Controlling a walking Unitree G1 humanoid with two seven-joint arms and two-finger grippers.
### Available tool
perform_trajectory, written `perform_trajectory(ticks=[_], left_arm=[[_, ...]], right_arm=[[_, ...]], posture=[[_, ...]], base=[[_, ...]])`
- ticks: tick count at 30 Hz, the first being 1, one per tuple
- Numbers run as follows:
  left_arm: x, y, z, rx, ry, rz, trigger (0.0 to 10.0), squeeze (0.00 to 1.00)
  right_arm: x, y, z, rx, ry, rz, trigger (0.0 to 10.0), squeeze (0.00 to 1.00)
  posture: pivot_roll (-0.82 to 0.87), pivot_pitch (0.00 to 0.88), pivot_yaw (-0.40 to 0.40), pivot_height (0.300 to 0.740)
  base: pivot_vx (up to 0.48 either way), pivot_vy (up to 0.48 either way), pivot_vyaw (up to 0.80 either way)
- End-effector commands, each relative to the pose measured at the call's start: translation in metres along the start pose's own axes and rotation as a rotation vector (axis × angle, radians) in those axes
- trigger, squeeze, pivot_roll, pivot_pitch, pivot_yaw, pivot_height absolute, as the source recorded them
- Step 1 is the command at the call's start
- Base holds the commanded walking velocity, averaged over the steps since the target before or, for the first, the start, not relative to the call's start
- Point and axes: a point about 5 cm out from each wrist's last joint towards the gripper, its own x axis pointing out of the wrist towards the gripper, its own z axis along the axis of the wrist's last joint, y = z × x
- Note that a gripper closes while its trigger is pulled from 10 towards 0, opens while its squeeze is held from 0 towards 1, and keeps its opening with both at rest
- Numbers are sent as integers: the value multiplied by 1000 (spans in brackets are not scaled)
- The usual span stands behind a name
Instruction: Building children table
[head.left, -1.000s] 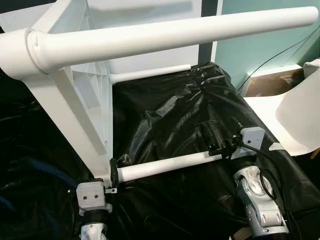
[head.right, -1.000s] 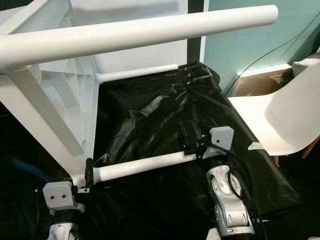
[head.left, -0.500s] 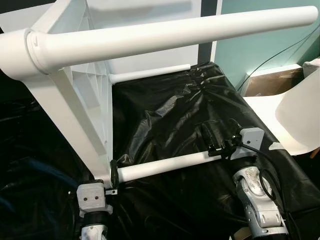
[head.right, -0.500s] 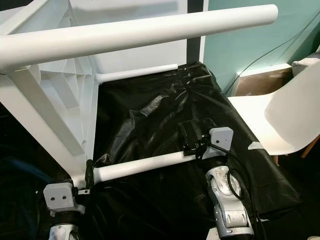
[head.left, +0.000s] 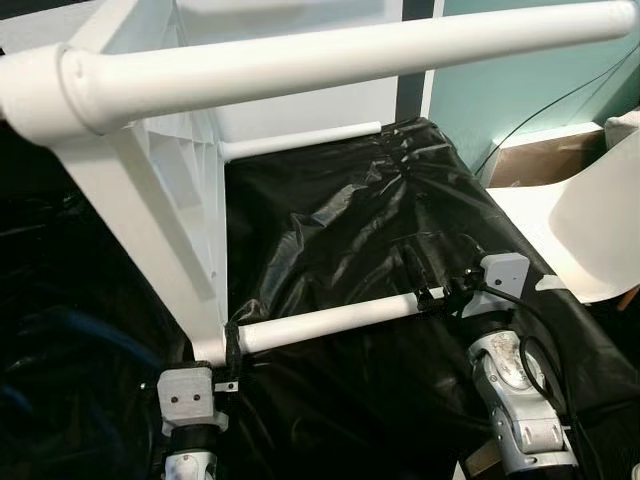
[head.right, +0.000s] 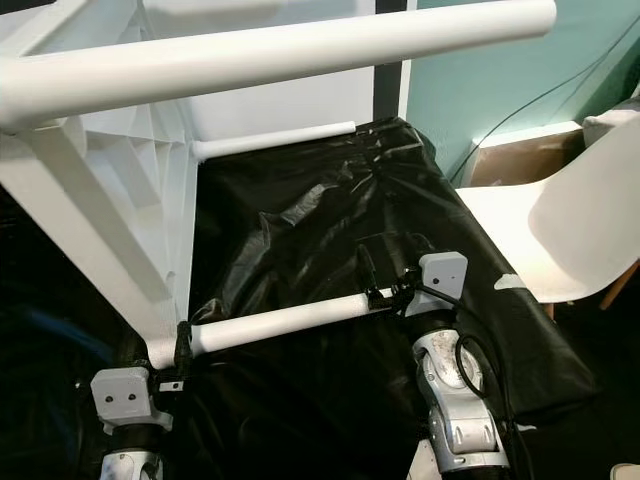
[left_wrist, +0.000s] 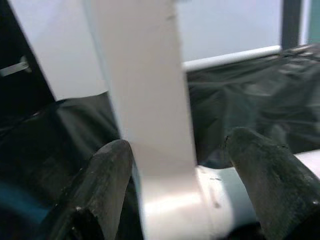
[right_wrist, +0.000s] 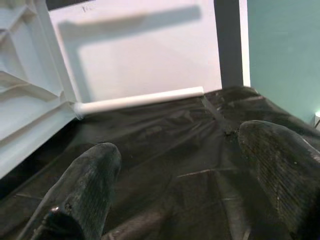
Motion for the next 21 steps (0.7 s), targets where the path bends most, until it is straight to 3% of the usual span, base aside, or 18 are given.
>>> perform_trajectory(ticks=[1,15,17,18,19,21], left_arm=[[-2,-1,-4,4,15,-22,10000,0],[-5,0,-6,18,22,-27,10000,0],[-6,1,-7,18,25,-26,10000,0],[-7,1,-8,19,30,-25,10000,0],[-7,2,-9,20,31,-24,10000,0],[-8,2,-9,20,32,-24,10000,0]], right_arm=[[0,2,0,0,4,6,10000,0],[1,4,0,-6,7,6,10000,0],[2,6,2,-58,-7,26,10000,0],[7,9,14,-321,-80,45,10000,0],[8,10,19,-418,-114,46,10000,0],[9,10,22,-469,-133,44,10000,0]], posture=[[-6,0,89,740],[-3,0,91,740],[0,0,93,740],[0,0,95,740],[0,0,95,740],[0,0,95,740]], base=[[0,0,0],[0,0,0],[0,0,0],[0,0,0],[0,0,0],[0,0,0]])
